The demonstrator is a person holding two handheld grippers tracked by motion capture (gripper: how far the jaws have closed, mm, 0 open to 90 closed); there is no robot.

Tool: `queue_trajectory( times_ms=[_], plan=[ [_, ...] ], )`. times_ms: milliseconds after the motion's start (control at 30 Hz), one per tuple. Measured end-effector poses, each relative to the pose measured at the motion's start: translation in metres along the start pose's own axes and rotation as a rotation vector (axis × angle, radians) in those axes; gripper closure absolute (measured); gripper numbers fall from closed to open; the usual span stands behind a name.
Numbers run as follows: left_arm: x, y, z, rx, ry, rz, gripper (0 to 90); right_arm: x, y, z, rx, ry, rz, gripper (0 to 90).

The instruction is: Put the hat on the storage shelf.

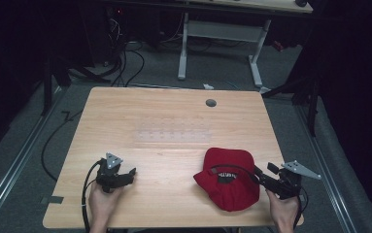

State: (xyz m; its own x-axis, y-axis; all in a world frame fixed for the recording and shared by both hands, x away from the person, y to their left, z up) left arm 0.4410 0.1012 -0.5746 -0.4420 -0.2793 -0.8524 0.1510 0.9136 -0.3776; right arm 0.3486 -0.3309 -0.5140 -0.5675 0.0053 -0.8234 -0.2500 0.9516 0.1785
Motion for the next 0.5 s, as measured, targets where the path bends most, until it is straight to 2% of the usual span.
queue_trajectory(
  times_ms=[100,167,333,500],
  plan=[
    [0.0,0.0,0.0,0.0,0.0,0.0,26.1,0.001,0.004,0.003,-0.001,0.012,-0.009,34.5],
    [0.0,0.0,0.0,0.0,0.0,0.0,26.0,0.006,0.008,0.012,-0.02,0.042,0.0,32.4],
    [0.0,0.0,0.0,0.0,0.0,0.0,26.1,0.013,0.014,0.027,-0.034,0.084,0.008,31.5],
    [0.0,0.0,0.0,-0.001,0.0,0.0,26.1,0.022,0.015,0.039,-0.043,0.119,0.007,32.6]
  ],
)
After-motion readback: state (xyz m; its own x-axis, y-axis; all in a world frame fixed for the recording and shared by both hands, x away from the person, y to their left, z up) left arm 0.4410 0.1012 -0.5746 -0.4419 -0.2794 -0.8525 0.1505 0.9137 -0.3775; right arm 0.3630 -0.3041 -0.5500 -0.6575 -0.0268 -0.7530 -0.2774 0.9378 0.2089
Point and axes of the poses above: each handheld gripper's, and its own axes: z roughly forward along the jaws, x roughly out of its underside, y roughly to its left, the point moved 8 cm from there along z, roughly forward along the jaws, and after that the axes turned 3 degrees about -x, right-handed, at the moved point
